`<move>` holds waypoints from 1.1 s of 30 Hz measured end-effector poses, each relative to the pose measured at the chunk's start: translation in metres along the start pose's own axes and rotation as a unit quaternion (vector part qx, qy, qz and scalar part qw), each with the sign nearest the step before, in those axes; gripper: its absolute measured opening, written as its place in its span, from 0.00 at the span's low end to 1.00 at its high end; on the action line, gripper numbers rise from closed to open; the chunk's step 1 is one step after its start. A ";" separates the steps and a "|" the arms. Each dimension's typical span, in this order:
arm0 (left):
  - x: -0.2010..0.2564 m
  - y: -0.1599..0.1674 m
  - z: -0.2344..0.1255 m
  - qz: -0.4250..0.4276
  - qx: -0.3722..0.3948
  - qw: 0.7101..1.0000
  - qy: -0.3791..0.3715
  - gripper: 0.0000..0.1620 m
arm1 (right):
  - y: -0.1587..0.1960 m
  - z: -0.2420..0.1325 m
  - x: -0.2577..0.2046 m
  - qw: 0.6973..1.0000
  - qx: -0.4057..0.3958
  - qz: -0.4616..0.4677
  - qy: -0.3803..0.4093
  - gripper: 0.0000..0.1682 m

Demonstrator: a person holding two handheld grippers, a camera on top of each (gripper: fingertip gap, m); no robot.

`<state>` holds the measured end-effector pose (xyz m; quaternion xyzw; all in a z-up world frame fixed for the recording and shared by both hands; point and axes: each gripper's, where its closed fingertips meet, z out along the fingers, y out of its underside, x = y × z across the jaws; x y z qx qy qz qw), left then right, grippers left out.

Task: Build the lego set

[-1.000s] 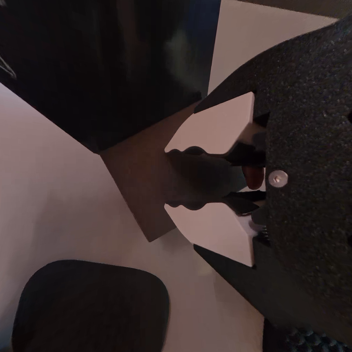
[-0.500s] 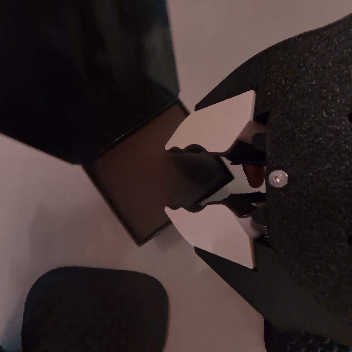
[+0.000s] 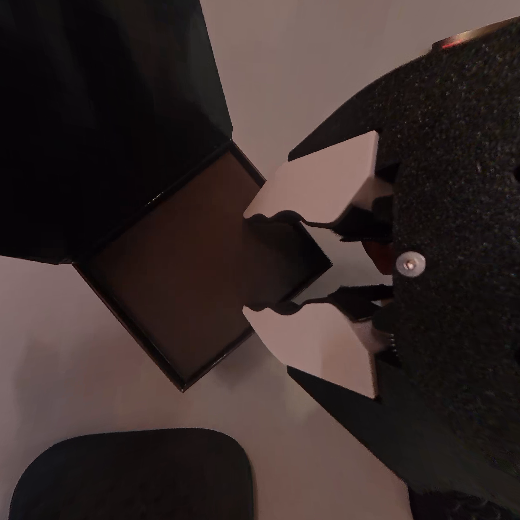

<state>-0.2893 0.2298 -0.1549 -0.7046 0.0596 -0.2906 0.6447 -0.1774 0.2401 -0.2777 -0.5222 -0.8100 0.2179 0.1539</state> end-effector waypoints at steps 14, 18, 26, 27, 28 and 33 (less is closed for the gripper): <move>-0.050 0.010 -0.014 -0.102 0.020 0.991 -0.079 0.08 | 0.158 -0.111 0.124 0.880 0.005 0.359 0.310 0.78; -0.065 -0.003 -0.028 -0.093 0.059 0.986 -0.121 0.32 | 0.179 -0.099 0.138 0.861 -0.075 0.402 0.303 0.83; -0.075 -0.059 -0.082 0.055 0.196 0.944 -0.261 0.47 | 0.216 -0.068 0.144 0.826 -0.161 0.495 0.216 0.79; -0.072 -0.063 -0.084 0.073 0.202 0.940 -0.266 0.47 | 0.220 -0.065 0.142 0.824 -0.168 0.501 0.204 0.78; -0.068 -0.066 -0.085 0.088 0.205 0.937 -0.267 0.47 | 0.221 -0.062 0.139 0.825 -0.176 0.504 0.187 0.73; -0.045 -0.073 -0.076 0.161 0.181 0.934 -0.261 0.47 | 0.211 -0.050 0.122 0.850 -0.191 0.469 0.146 0.67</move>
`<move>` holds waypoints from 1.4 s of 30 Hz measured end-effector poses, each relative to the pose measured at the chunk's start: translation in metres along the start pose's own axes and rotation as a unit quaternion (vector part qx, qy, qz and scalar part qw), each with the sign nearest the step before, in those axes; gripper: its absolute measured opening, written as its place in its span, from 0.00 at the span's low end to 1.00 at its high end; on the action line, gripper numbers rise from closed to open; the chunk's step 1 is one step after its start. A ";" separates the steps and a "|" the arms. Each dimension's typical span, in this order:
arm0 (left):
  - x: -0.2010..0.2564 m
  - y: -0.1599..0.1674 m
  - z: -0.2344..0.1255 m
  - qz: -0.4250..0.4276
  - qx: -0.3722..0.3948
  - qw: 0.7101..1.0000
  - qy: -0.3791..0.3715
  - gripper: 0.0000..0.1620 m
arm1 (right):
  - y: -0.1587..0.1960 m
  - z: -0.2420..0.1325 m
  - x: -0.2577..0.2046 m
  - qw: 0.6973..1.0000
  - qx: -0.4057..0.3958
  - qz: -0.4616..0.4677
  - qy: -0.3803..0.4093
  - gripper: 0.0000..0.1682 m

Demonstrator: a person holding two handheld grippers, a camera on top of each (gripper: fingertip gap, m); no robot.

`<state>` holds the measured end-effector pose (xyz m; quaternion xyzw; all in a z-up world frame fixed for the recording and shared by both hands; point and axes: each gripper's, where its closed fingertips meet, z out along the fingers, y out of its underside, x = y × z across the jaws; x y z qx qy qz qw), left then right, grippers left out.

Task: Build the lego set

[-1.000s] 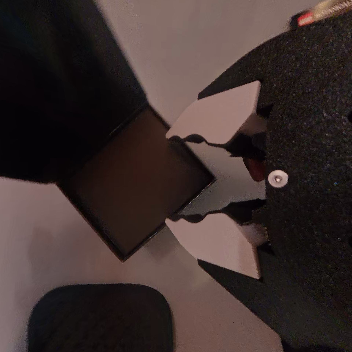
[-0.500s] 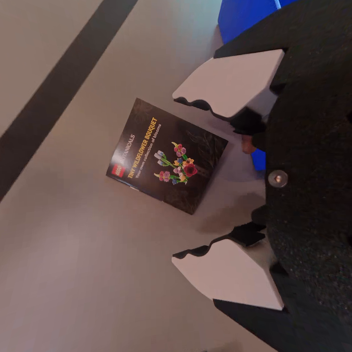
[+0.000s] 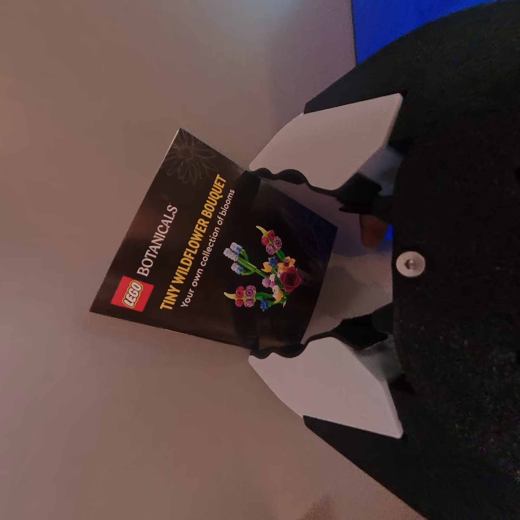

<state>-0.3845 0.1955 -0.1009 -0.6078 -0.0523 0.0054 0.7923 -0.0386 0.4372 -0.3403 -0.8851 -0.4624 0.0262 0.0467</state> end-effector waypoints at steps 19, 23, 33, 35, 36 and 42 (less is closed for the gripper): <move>0.274 0.104 -0.078 -0.397 -0.279 0.811 0.328 0.40 | 0.096 -0.044 -0.142 0.957 0.226 -0.061 -0.173 0.64; 0.294 0.143 -0.074 -0.387 -0.330 0.807 0.299 0.40 | 0.114 -0.080 -0.173 0.898 0.333 -0.048 -0.286 0.36; 0.269 0.143 -0.114 -0.140 -0.402 0.854 0.299 0.23 | 0.150 -0.066 -0.207 0.896 0.265 -0.079 -0.348 0.37; 0.258 0.149 -0.125 -0.091 -0.424 0.855 0.282 0.23 | 0.145 -0.062 -0.211 0.895 0.254 -0.071 -0.359 0.34; 0.256 0.150 -0.128 -0.084 -0.423 0.858 0.280 0.22 | 0.143 -0.059 -0.214 0.895 0.245 -0.067 -0.368 0.31; 0.243 0.150 -0.126 -0.158 -0.395 0.869 0.252 0.28 | 0.135 -0.088 -0.245 0.822 0.314 -0.122 -0.459 0.04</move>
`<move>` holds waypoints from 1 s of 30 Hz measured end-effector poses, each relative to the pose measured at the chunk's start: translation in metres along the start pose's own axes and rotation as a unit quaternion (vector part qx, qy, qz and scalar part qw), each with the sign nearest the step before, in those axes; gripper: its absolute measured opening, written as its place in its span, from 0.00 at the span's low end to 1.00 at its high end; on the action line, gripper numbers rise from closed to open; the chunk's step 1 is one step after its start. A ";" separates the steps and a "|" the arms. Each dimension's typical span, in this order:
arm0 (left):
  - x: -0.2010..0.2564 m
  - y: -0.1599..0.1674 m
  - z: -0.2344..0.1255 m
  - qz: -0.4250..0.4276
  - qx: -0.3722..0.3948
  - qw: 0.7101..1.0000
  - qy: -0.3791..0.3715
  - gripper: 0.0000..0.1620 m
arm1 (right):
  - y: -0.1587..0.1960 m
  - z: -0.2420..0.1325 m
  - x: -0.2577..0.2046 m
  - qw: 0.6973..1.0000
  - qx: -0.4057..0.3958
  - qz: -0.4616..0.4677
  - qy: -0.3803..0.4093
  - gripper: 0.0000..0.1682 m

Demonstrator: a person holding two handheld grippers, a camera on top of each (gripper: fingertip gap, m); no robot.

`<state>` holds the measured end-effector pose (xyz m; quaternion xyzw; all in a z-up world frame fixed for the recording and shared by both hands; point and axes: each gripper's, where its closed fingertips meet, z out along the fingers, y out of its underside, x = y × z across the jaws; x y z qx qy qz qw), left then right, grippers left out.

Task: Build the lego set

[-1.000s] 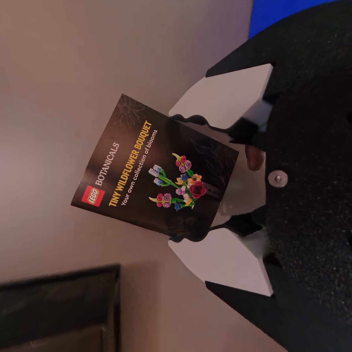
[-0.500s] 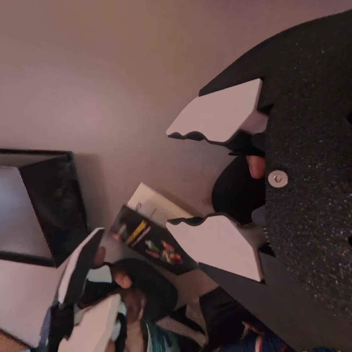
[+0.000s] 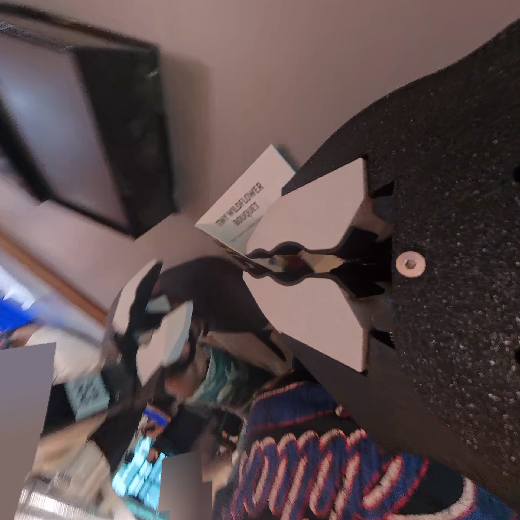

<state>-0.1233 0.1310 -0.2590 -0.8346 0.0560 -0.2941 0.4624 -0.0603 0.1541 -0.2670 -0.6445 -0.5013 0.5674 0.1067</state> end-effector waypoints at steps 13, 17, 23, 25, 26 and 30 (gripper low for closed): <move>0.044 0.015 0.005 0.106 -0.171 0.970 0.138 0.44 | -0.012 -0.013 -0.060 0.924 0.011 -0.381 -0.037 0.00; 0.057 0.016 0.005 0.115 -0.141 0.964 0.196 0.06 | -0.010 -0.009 -0.048 0.927 0.018 -0.374 -0.002 0.02; 0.042 -0.021 -0.011 0.114 0.013 0.982 0.153 0.02 | -0.057 -0.043 -0.024 0.935 0.145 -0.305 0.108 0.40; 0.041 -0.050 -0.029 0.070 0.130 0.975 0.166 0.01 | -0.061 -0.047 -0.011 0.953 0.155 -0.234 0.112 0.44; 0.039 -0.063 -0.040 0.045 0.187 0.967 0.170 0.01 | -0.060 -0.044 -0.009 0.964 0.157 -0.195 0.090 0.41; 0.028 -0.085 -0.060 -0.029 0.318 0.932 0.171 0.01 | -0.077 -0.022 -0.036 0.970 0.216 -0.039 -0.103 0.31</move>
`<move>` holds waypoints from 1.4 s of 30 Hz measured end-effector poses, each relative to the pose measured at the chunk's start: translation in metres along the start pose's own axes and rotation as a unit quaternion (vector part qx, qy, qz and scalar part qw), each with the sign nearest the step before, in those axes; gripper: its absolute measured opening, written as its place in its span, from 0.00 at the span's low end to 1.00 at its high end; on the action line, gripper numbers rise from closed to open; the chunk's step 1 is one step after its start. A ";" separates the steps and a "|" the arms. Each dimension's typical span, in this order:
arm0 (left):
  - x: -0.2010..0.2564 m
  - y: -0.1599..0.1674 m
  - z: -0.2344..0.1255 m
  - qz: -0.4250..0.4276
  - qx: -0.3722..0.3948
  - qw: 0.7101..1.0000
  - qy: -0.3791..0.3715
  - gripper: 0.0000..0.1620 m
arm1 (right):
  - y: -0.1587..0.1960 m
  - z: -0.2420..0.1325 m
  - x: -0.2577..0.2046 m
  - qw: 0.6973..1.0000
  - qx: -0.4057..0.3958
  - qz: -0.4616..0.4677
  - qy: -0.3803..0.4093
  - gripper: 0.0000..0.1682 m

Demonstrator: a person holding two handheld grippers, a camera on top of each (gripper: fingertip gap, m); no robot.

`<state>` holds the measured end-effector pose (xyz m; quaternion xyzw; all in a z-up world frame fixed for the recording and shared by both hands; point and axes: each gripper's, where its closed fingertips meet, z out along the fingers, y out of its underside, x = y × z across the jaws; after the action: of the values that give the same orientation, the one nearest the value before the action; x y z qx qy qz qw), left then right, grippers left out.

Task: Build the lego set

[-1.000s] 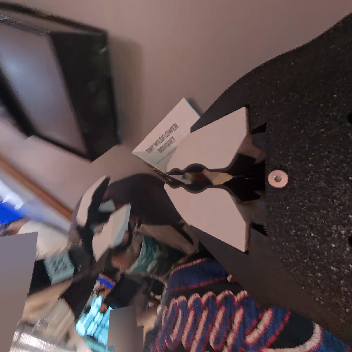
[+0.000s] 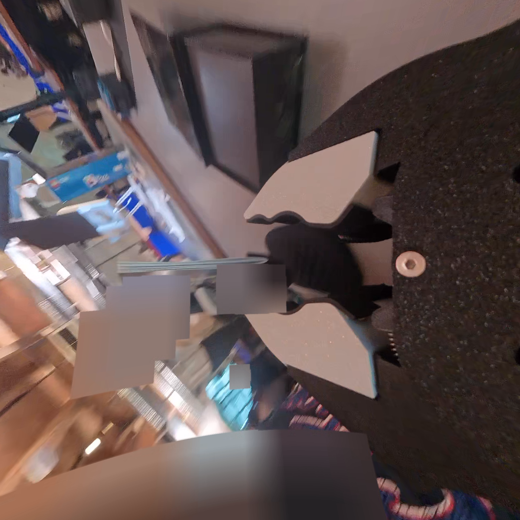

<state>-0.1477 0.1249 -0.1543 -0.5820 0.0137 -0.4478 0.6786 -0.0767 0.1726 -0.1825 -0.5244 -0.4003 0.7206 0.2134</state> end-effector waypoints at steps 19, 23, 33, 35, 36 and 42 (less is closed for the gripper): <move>-0.104 0.007 -0.057 0.208 -0.225 0.926 -0.222 0.27 | -0.021 0.062 0.087 0.933 -0.356 0.047 0.031 0.02; -0.107 0.014 -0.045 0.262 -0.262 0.906 -0.204 0.25 | -0.020 0.075 0.103 0.911 -0.400 0.086 0.041 0.02; -0.127 0.046 -0.045 0.262 -0.361 0.876 -0.184 0.23 | -0.015 0.077 0.121 0.923 -0.329 0.188 0.063 0.02; -0.125 0.051 -0.042 0.260 -0.363 0.877 -0.176 0.23 | -0.012 0.074 0.125 0.924 -0.323 0.189 0.077 0.02; -0.124 0.053 -0.040 0.260 -0.364 0.878 -0.171 0.22 | -0.010 0.072 0.126 0.924 -0.326 0.180 0.084 0.03; -0.121 0.059 -0.034 0.263 -0.363 0.879 -0.160 0.19 | 0.000 0.072 0.133 0.916 -0.366 0.085 0.137 0.09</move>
<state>-0.2038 0.1691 -0.2731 -0.8264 0.2189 -0.1169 0.5055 -0.1910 0.2439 -0.2505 -0.6913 -0.5571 0.4601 -0.0031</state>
